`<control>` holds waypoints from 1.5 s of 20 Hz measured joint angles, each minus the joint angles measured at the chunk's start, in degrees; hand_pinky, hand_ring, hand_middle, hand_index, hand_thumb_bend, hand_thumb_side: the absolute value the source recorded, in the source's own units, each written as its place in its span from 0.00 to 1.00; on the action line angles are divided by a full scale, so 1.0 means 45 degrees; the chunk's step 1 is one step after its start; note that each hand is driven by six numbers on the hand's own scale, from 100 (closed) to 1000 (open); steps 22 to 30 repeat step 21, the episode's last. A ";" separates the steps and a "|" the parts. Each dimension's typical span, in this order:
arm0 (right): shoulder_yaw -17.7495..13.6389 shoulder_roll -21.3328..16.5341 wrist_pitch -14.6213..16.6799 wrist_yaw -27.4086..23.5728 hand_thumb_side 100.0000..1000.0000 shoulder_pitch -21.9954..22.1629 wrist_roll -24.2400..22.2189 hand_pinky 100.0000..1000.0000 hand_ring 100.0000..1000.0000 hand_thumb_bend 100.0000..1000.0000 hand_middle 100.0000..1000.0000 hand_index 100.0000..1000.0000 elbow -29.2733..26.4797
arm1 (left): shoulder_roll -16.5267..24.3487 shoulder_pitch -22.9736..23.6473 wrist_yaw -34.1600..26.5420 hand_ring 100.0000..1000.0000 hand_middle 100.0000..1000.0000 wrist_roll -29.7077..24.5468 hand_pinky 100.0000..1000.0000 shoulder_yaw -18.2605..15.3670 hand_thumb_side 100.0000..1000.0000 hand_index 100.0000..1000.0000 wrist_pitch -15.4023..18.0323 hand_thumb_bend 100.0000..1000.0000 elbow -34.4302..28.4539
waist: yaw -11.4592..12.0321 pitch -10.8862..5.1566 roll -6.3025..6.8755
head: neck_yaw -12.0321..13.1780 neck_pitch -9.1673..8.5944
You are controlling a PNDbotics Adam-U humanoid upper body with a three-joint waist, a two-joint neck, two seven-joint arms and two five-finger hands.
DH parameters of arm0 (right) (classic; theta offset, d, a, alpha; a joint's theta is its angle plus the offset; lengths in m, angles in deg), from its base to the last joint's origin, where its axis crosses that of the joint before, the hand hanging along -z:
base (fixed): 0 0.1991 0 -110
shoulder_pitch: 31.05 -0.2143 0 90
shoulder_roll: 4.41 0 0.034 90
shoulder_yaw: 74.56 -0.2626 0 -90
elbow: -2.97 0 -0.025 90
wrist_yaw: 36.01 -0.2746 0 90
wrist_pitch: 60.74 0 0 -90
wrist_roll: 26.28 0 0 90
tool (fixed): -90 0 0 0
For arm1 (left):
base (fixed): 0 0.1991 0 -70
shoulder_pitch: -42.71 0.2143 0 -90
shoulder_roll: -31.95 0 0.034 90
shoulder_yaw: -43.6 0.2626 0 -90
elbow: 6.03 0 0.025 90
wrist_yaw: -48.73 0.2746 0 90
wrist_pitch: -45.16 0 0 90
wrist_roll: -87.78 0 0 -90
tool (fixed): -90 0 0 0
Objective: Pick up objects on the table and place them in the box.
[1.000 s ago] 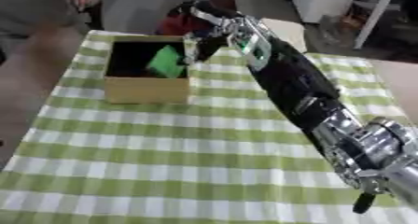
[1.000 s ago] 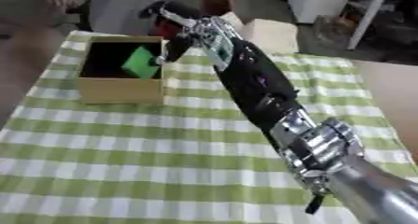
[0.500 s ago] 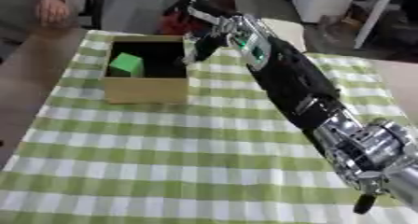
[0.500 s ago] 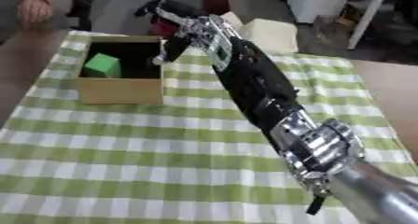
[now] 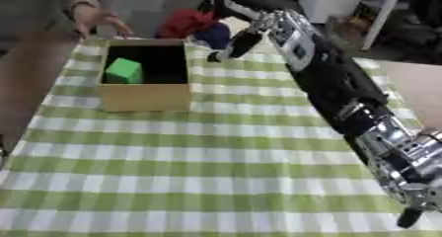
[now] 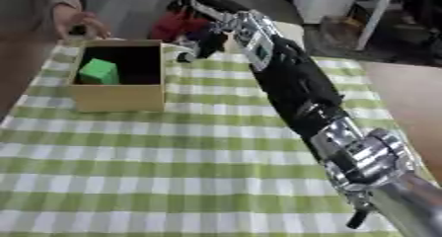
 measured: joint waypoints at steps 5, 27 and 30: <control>0.0322 -0.1213 0.0195 -0.1054 0.05 0.1173 0.0305 0.71 0.70 0.51 0.74 0.87 -0.1643 | 0.0017 0.0175 0.0055 0.60 0.52 0.0120 0.50 -0.0112 0.00 0.54 0.0010 0.12 0.0002 | -0.0479 -0.0002 0.0122 | 0.0237 0.0046; -0.0373 -0.4339 -0.0696 -0.4486 0.03 0.6238 0.1272 0.70 0.69 0.49 0.72 0.86 -0.7359 | 0.0116 0.0305 0.0101 0.60 0.52 0.0279 0.49 -0.0267 0.00 0.54 0.0000 0.12 0.0004 | -0.1227 -0.0002 0.0163 | 0.0632 0.0044; -0.0373 -0.4339 -0.0696 -0.4486 0.03 0.6238 0.1272 0.70 0.69 0.49 0.72 0.86 -0.7359 | 0.0116 0.0305 0.0101 0.60 0.52 0.0279 0.49 -0.0267 0.00 0.54 0.0000 0.12 0.0004 | -0.1227 -0.0002 0.0163 | 0.0632 0.0044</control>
